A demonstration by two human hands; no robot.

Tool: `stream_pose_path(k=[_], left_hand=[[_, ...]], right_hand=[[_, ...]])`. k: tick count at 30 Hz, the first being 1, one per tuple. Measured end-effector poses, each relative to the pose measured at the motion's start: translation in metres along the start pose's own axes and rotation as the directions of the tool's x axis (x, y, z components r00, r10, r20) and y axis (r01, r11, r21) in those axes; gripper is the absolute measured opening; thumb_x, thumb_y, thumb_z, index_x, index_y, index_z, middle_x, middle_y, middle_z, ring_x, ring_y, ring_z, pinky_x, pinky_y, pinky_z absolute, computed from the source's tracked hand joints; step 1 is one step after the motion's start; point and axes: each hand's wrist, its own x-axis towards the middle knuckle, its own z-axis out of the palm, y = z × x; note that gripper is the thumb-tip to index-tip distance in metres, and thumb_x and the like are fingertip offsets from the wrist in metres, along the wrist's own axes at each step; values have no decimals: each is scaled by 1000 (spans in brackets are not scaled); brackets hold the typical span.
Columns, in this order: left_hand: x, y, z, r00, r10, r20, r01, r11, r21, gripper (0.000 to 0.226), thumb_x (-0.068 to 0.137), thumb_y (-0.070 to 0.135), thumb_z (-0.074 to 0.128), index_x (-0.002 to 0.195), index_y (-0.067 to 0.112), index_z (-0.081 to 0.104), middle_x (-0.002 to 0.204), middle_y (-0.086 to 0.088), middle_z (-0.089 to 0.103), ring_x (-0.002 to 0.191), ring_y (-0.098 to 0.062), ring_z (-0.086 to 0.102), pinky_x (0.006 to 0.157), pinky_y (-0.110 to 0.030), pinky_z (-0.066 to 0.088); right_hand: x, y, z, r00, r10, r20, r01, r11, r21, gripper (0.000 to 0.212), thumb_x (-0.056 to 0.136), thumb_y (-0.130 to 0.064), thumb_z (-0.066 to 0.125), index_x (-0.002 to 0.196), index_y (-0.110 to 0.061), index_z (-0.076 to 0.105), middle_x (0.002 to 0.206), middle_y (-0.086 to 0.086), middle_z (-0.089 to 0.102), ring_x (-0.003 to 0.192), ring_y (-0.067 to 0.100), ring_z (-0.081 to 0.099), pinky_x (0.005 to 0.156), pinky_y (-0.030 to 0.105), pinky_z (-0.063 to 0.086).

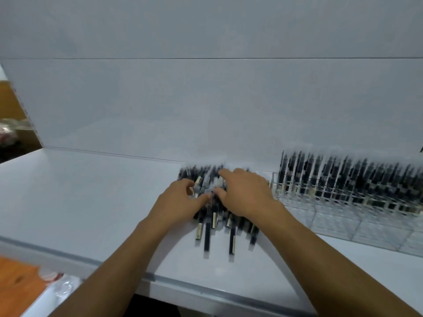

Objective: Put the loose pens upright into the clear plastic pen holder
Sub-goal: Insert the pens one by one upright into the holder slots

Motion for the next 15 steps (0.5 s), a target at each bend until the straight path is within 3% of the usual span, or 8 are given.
stream_pose_path(k=[3,8,12,15], left_hand=[[12,-4,-2,999,-35,-32,35,999,20,48,85,65,54,111,24,55,101,8,60,88,-11,55,71,-27,39],[43,-9,-4,991,-123,-55,126,991,50,40,88,60,53,98,21,51,85,4,62,81,-16,59,64,-30,40],[60,-12,-4,977,-110,-181,128,987,93,33,84,59,54,81,26,47,75,9,59,72,-10,55,56,-28,34],[73,-11,-4,983,-88,-160,111,984,139,36,85,57,55,89,20,55,73,11,53,76,-16,55,61,-28,36]], right_hand=[[0,-2,6,1000,24,16,-25,999,23,42,99,-50,41,128,-22,53,119,7,56,99,29,60,76,39,44],[-7,-5,14,994,7,-112,9,989,149,24,99,-45,45,91,-24,53,95,-1,57,77,22,57,64,33,43],[-7,-4,11,982,10,-191,24,984,175,31,96,-51,45,110,-26,58,104,-3,57,88,22,61,68,33,42],[-7,-7,15,995,7,-101,5,994,113,40,91,-63,44,99,-25,55,89,-6,60,81,19,60,64,32,37]])
